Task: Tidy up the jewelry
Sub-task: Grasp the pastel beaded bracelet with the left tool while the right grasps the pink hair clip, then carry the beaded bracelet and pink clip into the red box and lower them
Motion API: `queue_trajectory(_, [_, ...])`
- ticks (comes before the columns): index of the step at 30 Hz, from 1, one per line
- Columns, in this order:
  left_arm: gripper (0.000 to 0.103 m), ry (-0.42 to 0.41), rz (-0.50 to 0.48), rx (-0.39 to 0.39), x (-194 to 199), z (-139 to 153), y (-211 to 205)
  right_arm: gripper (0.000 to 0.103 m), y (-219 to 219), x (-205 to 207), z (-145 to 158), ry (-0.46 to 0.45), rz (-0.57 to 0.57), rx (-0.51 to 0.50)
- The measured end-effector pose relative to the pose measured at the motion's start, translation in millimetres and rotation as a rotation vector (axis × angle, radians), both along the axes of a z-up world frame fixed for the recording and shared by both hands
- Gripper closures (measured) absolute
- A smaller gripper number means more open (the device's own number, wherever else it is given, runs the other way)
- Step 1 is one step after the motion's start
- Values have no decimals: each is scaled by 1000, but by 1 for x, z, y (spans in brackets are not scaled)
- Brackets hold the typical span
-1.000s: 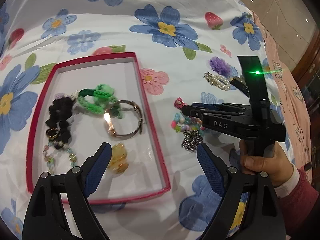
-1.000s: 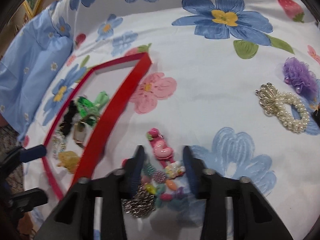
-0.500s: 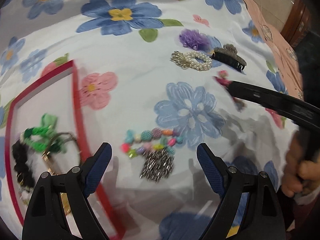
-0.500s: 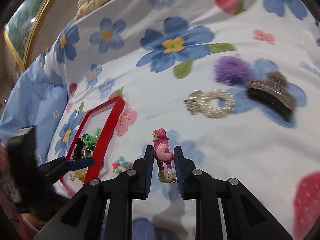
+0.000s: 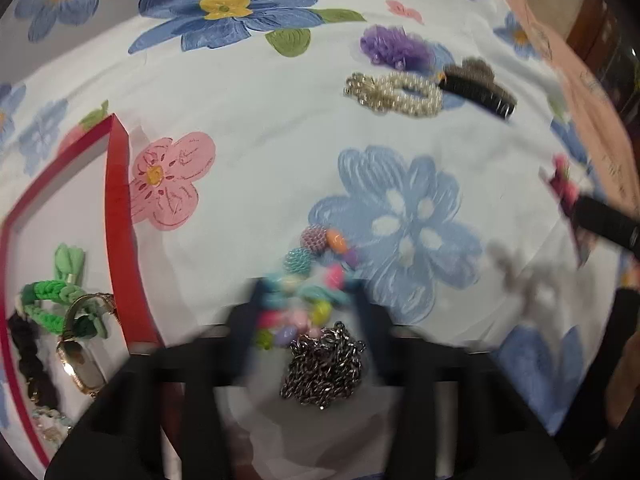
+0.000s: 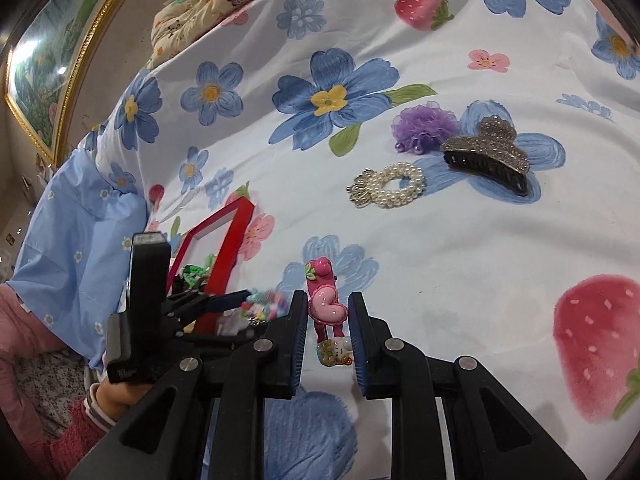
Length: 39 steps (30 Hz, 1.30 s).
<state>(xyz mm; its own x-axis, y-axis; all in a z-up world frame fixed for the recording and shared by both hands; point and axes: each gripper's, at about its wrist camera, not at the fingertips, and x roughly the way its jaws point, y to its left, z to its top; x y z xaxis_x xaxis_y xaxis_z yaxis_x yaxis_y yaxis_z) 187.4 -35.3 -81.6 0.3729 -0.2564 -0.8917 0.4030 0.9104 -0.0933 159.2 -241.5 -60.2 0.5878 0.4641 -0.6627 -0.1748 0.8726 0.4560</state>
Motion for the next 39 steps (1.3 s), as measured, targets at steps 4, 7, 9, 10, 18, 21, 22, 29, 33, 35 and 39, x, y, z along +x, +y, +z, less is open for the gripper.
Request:
queue_trajectory(4, [90,9,8,-25,7,2,1,83,7,-4,1,-5,14,5])
queue_trajectory(7, [91,-5,8,-61,3,10,3,83,11,-6,3,-10,21,7])
queue_trajectory(9, [91,-29,9,-77,-2,19,4,83,13,-9,5,-16,26,3])
queue_trajectory(10, [91,-38,11,-85,-5,24,6,83,13,-10,6,-18,27,2])
queue_trajectory(18, [91,-107,41,-180,-35,64,22,83,21,-18,14,-34,42,2])
queue_trajectory(21, [91,-122,62,-210,-47,72,32,83,28,-21,16,-42,55,0])
queue_trajectory(22, [91,-126,67,-217,-50,74,34,83,30,-22,17,-44,58,0])
queue_trajectory(29, [91,-154,132,-260,-78,87,64,82,51,-31,24,-61,97,-7])
queue_trajectory(33, [91,-165,172,-270,-89,90,83,83,64,-35,24,-62,119,-13])
queue_trajectory(35, [91,-164,189,-275,-93,89,91,83,70,-36,25,-63,129,-16])
queue_trajectory(39, [91,-165,225,-284,-100,88,107,83,83,-40,25,-65,153,-23])
